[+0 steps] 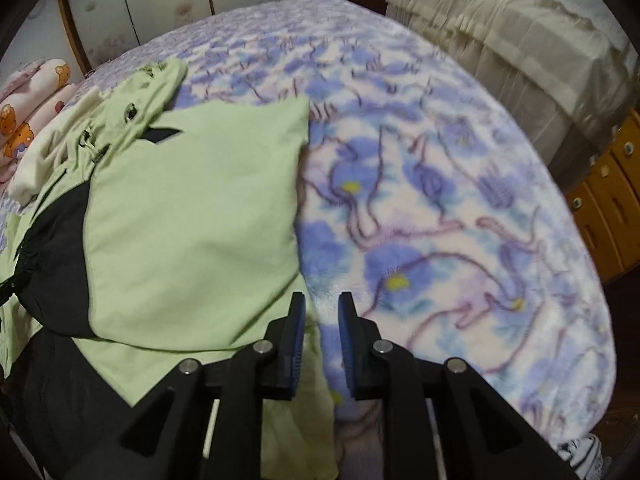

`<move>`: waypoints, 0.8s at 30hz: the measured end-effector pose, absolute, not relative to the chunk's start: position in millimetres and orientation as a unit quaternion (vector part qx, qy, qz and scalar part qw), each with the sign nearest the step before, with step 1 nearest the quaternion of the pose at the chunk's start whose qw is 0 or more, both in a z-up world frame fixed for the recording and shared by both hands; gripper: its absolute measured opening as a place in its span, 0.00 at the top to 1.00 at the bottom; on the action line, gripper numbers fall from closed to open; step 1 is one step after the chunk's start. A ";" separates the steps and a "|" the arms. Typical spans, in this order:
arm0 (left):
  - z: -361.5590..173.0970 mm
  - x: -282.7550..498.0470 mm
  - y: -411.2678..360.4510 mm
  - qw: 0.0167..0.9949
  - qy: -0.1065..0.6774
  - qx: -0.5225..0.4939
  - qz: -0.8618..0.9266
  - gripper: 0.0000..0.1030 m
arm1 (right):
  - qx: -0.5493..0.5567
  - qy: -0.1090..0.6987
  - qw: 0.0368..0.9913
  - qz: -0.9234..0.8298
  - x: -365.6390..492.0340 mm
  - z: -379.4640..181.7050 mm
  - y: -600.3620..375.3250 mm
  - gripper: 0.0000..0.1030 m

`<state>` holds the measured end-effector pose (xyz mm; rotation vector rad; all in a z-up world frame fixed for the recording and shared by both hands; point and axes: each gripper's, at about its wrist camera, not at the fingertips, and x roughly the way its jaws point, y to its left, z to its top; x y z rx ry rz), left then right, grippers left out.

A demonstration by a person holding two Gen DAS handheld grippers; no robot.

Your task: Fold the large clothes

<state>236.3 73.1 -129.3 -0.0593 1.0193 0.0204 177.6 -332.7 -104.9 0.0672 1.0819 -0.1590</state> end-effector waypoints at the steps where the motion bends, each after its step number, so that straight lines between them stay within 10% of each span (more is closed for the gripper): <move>1: -123.1 232.6 70.6 0.881 0.473 -0.022 0.007 0.69 | 0.033 0.512 0.855 -0.076 175.3 -100.4 -328.1 0.69; 16: -136.2 230.4 9.8 0.864 0.502 -0.025 -0.019 0.67 | -0.053 0.490 0.864 0.104 185.8 -122.5 -160.2 0.64; 24: -158.7 249.7 42.6 0.851 0.522 -0.052 -0.003 0.67 | -0.068 0.488 0.870 -0.029 209.8 -144.7 -225.2 0.64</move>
